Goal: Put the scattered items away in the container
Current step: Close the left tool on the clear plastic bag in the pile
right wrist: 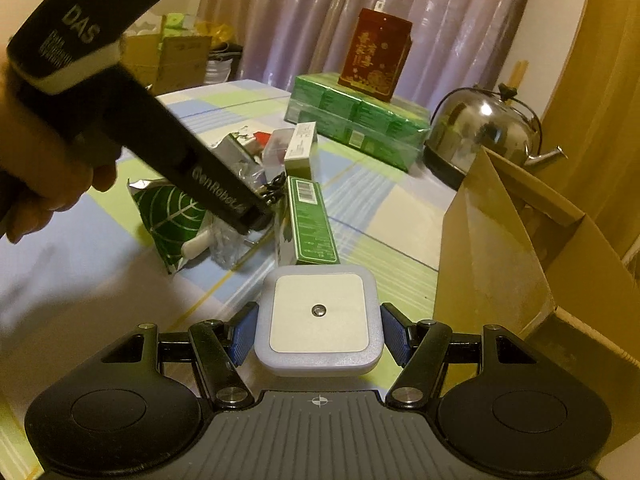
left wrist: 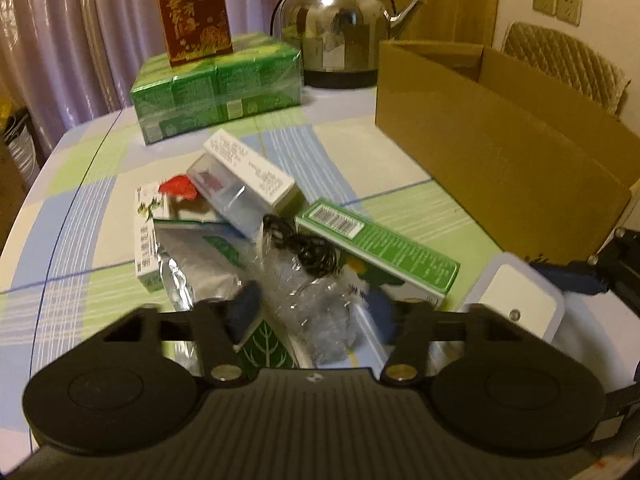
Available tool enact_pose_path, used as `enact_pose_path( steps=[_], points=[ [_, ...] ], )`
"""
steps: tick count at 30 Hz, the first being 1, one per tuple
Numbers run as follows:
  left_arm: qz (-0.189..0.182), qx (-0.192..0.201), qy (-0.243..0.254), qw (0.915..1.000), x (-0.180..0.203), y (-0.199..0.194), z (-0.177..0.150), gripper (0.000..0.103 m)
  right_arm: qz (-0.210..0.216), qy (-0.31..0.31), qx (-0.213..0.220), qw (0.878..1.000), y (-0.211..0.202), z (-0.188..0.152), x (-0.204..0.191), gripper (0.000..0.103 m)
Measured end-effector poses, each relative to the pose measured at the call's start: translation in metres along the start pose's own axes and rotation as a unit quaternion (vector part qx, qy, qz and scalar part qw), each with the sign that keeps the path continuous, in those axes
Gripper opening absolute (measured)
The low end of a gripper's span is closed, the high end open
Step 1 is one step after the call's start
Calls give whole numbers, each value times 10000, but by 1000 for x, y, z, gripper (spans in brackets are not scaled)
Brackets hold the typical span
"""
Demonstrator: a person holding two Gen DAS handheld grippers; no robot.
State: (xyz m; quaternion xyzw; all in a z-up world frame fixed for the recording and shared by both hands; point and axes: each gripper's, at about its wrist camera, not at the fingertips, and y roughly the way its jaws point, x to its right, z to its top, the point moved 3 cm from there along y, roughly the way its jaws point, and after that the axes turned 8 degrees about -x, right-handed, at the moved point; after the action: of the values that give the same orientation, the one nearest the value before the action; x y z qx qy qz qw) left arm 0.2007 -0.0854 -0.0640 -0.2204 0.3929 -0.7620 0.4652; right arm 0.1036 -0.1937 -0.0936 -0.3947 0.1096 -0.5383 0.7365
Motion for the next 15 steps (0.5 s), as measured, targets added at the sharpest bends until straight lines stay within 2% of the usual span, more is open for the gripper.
enact_pose_path(
  steps=[5, 12, 15],
  points=[
    [-119, -255, -40, 9996, 2, 6, -7, 42, 11, 45, 20, 10000, 0, 3, 2, 62],
    [-133, -169, -218, 9995, 3, 10, -5, 42, 19, 69, 20, 10000, 1, 4, 3, 62],
    [-124, -238, -233, 9994, 1, 13, -6, 33, 31, 77, 7, 10000, 2, 4, 3, 62]
  ],
)
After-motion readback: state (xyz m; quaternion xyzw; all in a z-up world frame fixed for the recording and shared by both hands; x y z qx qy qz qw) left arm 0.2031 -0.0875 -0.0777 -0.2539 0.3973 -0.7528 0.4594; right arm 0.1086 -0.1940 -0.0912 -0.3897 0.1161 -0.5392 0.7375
